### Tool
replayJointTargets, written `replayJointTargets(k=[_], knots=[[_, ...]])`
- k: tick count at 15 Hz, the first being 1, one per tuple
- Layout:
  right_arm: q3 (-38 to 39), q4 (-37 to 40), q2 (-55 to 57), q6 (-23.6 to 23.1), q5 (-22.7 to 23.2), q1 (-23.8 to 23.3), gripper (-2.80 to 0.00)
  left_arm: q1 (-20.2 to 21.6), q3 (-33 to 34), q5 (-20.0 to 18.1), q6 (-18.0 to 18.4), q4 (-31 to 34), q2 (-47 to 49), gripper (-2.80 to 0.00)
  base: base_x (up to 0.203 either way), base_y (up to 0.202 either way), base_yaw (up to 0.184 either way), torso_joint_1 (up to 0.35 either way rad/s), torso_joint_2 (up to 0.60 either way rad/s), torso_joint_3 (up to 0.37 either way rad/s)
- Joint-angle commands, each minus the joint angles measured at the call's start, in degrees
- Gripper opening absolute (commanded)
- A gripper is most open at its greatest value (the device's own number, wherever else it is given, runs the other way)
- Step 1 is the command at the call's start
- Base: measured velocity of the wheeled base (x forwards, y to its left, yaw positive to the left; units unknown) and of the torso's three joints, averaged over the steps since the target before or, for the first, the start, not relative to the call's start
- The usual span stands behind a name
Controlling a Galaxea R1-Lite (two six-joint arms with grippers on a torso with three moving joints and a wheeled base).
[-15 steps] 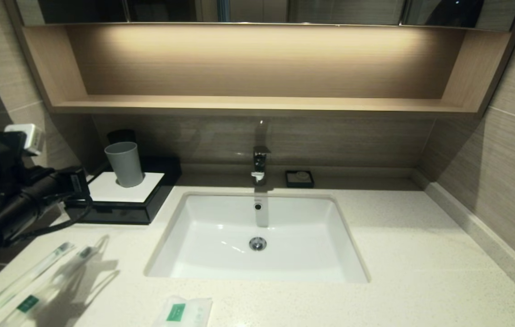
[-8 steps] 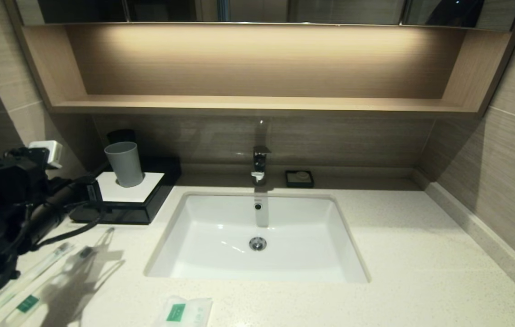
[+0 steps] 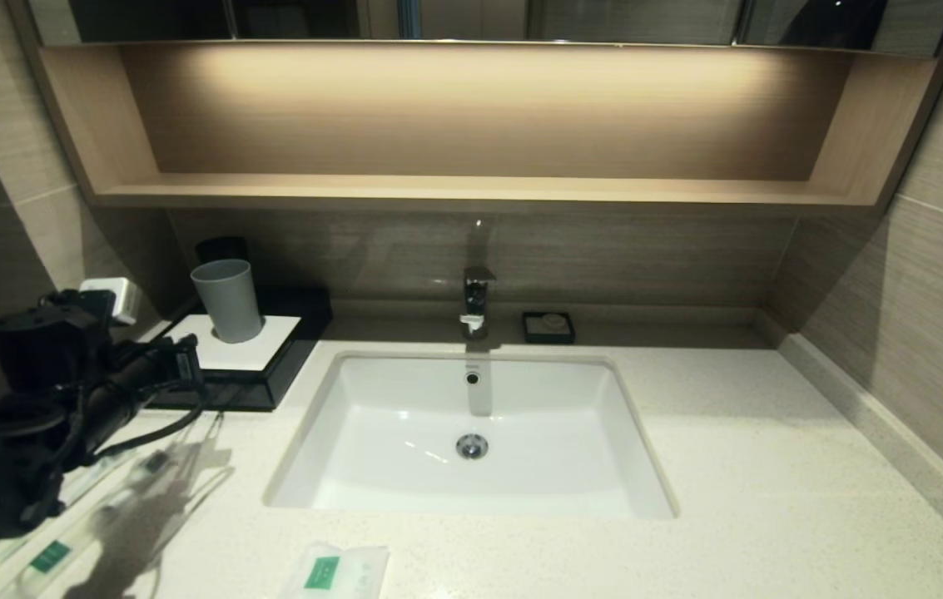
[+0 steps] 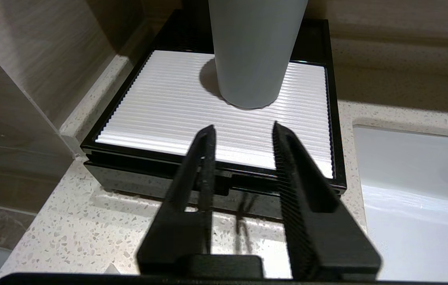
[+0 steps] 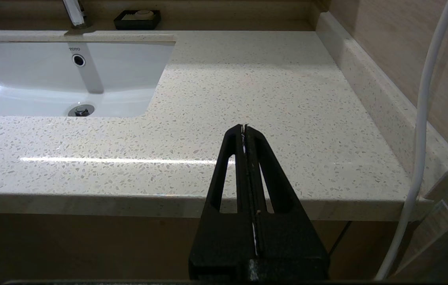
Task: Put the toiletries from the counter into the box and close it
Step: Pick up the cup
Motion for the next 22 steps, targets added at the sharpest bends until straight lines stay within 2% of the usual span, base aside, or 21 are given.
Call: replayJointTargets(k=[1, 4, 10, 14, 22], knots=[[0.0, 0.0, 0.0, 0.0, 0.0, 0.0, -2.8, 0.0, -0.6, 0.1, -0.1, -0.5, 1.2, 0.0, 0.0, 0.0, 0.0, 0.0, 0.0, 0.0], [0.0, 0.0, 0.0, 0.0, 0.0, 0.0, -2.8, 0.0, -0.9, 0.2, 0.2, -2.7, 3.7, 0.0, 0.0, 0.0, 0.0, 0.0, 0.0, 0.0], [0.0, 0.0, 0.0, 0.0, 0.0, 0.0, -2.8, 0.0, -1.0, 0.3, 0.1, -2.2, 3.8, 0.0, 0.0, 0.0, 0.0, 0.0, 0.0, 0.0], [0.0, 0.0, 0.0, 0.0, 0.0, 0.0, -2.8, 0.1, -0.5, 2.5, 0.1, -1.8, 2.8, 0.0, 0.0, 0.0, 0.0, 0.0, 0.0, 0.0], [0.1, 0.0, 0.0, 0.0, 0.0, 0.0, -2.8, 0.0, -4.4, 1.7, -0.2, -2.1, 6.3, 0.0, 0.0, 0.0, 0.0, 0.0, 0.0, 0.0]])
